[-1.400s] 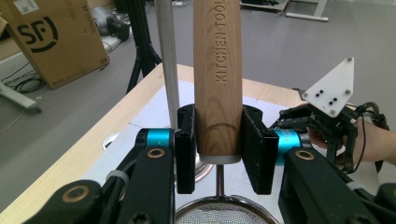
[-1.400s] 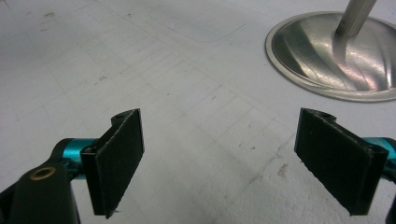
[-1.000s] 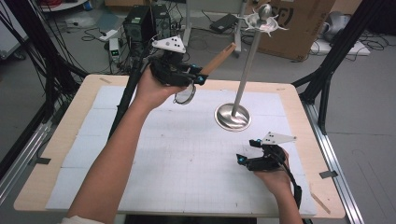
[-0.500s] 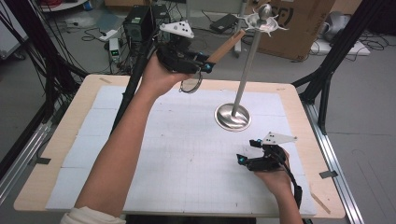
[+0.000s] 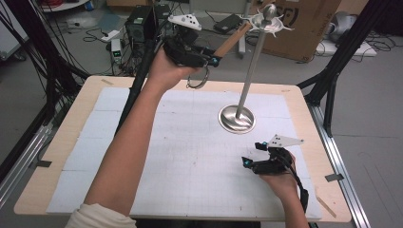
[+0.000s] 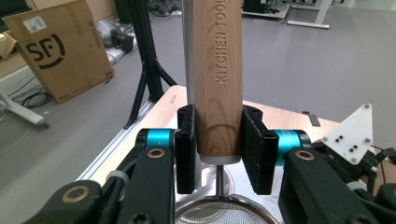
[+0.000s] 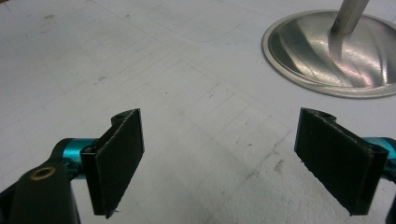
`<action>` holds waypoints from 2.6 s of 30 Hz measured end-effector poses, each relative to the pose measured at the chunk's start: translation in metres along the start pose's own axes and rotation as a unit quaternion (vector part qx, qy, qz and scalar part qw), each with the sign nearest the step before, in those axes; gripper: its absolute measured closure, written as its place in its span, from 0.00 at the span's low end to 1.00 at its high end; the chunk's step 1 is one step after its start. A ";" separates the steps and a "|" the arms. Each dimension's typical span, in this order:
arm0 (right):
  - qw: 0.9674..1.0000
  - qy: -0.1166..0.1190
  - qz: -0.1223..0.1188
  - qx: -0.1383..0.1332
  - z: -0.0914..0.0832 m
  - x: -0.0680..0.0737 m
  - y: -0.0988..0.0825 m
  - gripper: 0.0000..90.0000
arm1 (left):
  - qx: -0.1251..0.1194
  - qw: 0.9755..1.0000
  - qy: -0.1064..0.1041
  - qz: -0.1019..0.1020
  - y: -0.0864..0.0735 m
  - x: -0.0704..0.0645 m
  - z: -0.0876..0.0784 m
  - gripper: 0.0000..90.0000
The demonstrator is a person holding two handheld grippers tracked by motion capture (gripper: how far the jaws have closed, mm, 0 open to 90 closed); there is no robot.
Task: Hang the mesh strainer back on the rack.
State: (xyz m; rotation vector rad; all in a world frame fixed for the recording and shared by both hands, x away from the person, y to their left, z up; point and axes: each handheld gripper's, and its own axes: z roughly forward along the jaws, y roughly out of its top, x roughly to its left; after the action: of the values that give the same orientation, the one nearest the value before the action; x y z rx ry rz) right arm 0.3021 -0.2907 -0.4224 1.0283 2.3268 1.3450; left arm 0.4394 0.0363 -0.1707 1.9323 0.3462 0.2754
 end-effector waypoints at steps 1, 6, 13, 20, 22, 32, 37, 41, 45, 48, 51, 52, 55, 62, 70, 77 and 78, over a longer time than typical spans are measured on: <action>1.000 0.000 0.000 0.001 0.000 0.000 0.000 0.17 | -0.004 1.000 0.000 -0.001 0.000 -0.001 0.001 0.76; 1.000 -0.005 0.001 0.001 -0.003 -0.001 -0.003 0.17 | -0.008 1.000 -0.004 0.004 0.001 -0.003 0.001 0.77; 1.000 -0.004 0.001 0.003 -0.004 0.001 -0.003 0.17 | 0.002 1.000 0.003 0.004 0.000 -0.003 0.008 0.76; 1.000 -0.002 0.001 0.003 -0.003 0.001 -0.003 0.17 | 0.009 1.000 0.010 -0.005 -0.003 -0.001 0.025 0.76; 1.000 -0.003 0.001 0.001 -0.003 0.001 -0.003 0.17 | 0.016 1.000 0.010 -0.002 -0.004 0.000 0.031 0.76; 1.000 -0.001 0.002 0.001 -0.003 0.001 -0.003 0.17 | 0.033 0.999 0.002 -0.007 -0.005 0.003 0.061 0.76; 1.000 0.001 0.002 -0.001 -0.003 0.001 -0.002 0.17 | 0.027 1.000 -0.007 -0.009 -0.007 0.004 0.068 0.76; 1.000 0.001 0.000 -0.001 -0.004 0.001 -0.002 0.17 | 0.028 1.000 -0.004 -0.013 -0.008 0.005 0.071 0.71; 1.000 0.001 -0.001 0.001 -0.003 0.001 -0.002 0.17 | 0.037 0.999 0.009 -0.014 -0.010 0.005 0.069 0.60; 1.000 0.000 -0.002 0.002 -0.002 0.001 -0.002 0.17 | 0.034 0.999 0.007 -0.017 -0.013 0.006 0.063 0.58; 1.000 0.001 -0.002 0.002 -0.002 0.002 -0.002 0.17 | 0.037 0.999 0.003 -0.023 -0.019 0.006 0.057 0.56; 1.000 0.000 -0.003 0.002 -0.002 0.002 -0.002 0.17 | 0.036 0.999 0.000 -0.022 -0.022 0.006 0.056 0.54; 1.000 0.001 -0.006 0.002 -0.002 0.003 -0.001 0.17 | 0.027 0.999 -0.012 -0.028 -0.034 0.004 0.050 0.51; 1.000 0.002 -0.009 0.005 0.000 0.005 -0.001 0.17 | 0.036 0.999 -0.015 -0.029 -0.059 0.002 0.039 0.50; 1.000 0.001 -0.008 0.010 0.002 0.006 -0.001 0.17 | 0.042 0.999 -0.012 -0.027 -0.080 -0.001 0.023 0.44; 1.000 0.001 -0.010 0.010 0.001 0.006 -0.001 0.17 | 0.032 0.999 -0.013 -0.031 -0.095 -0.005 0.010 0.38; 1.000 0.001 -0.010 0.011 0.001 0.006 -0.001 0.17 | 0.029 0.999 -0.012 -0.033 -0.097 -0.007 0.007 0.37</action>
State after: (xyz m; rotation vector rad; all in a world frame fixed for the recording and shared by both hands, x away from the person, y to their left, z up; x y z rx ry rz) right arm 0.2981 -0.2858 -0.4230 1.0079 2.3516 1.3164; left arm 0.4250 0.0620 -0.2634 1.9759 0.4054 0.1995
